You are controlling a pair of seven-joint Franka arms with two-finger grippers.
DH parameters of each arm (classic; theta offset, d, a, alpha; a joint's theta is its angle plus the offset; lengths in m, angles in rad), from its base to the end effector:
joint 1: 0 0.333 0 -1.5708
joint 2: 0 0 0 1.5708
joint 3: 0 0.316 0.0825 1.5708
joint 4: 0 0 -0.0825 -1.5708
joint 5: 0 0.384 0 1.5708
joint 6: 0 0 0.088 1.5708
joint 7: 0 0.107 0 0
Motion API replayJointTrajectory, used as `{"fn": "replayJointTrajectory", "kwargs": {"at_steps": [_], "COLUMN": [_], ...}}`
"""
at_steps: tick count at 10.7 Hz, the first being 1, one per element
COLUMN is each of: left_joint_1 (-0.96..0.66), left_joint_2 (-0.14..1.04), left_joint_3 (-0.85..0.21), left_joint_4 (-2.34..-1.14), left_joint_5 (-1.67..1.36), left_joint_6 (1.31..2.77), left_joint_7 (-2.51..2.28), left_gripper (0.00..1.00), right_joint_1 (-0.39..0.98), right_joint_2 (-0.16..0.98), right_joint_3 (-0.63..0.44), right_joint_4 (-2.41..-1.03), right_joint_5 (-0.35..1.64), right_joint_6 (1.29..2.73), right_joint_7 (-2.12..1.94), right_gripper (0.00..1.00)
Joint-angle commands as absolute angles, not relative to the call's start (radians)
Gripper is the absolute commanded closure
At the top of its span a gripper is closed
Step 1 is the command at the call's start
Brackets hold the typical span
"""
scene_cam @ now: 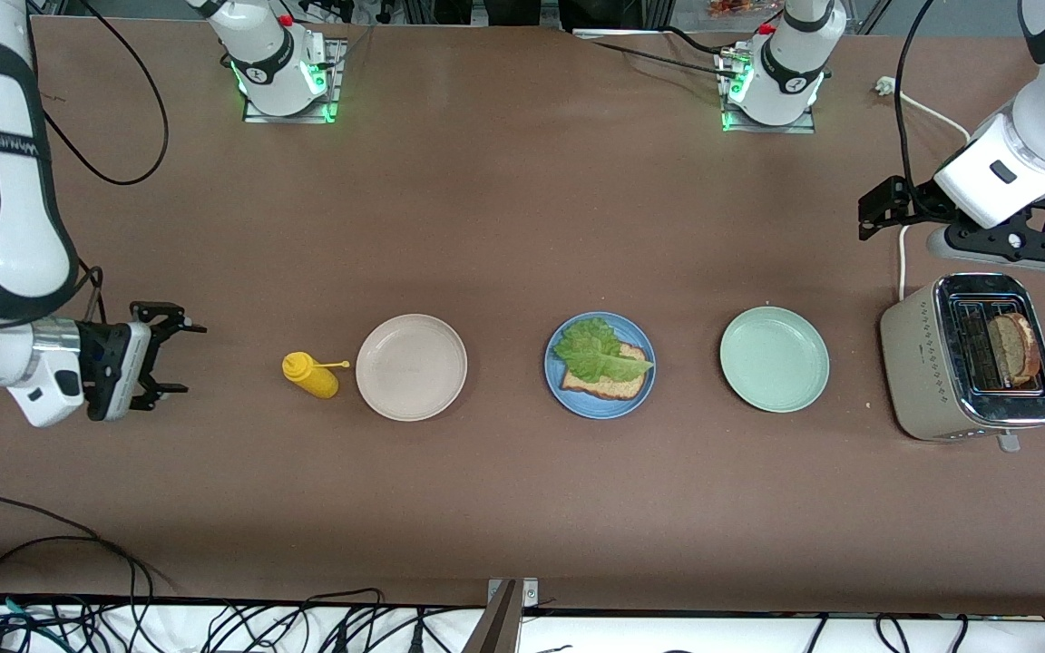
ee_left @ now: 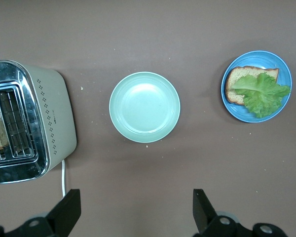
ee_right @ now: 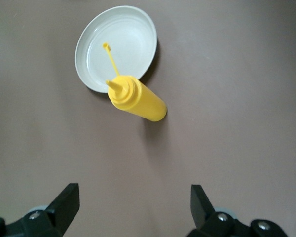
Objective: Make sandwich in blue plate with both arms
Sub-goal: 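Withdraw the right gripper while the left gripper lowers into the toaster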
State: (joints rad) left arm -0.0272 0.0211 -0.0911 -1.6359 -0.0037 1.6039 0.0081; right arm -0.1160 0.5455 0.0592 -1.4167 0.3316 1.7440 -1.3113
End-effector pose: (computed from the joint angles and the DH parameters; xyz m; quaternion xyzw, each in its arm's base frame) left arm 0.5571 -0.0661 0.5849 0.9977 -0.0630 -0.0266 0.0013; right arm 0.6859 -0.0167 0.3726 -0.8200 -0.5346 -0.0271 0.2025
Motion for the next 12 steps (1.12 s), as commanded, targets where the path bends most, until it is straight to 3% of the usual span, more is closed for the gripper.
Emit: {"fn": "replayJointTrajectory", "kwargs": {"at_steps": [1, 9, 12], "left_joint_1": [-0.025, -0.003, 0.053], "left_joint_2": [0.026, 0.032, 0.052], "left_joint_3": [-0.092, -0.087, -0.087], "left_joint_4": [-1.617, -1.62, -1.615], "left_joint_5": [0.0, 0.0, 0.002], "left_joint_6": [1.586, 1.586, 1.586], "left_joint_7": [0.008, 0.009, 0.009], "left_gripper": [0.0, 0.0, 0.0], "right_joint_1": [-0.06, 0.104, 0.114], "right_joint_2": [0.373, 0.146, 0.097], "right_joint_3": [0.044, 0.043, 0.043], "right_joint_4": [-1.48, -1.62, -1.661], "right_joint_5": [0.259, 0.034, -0.018], "right_joint_6": [1.677, 1.724, 1.793], "right_joint_7": [-0.928, -0.225, -0.195], "right_gripper": [0.0, 0.0, 0.0]}}
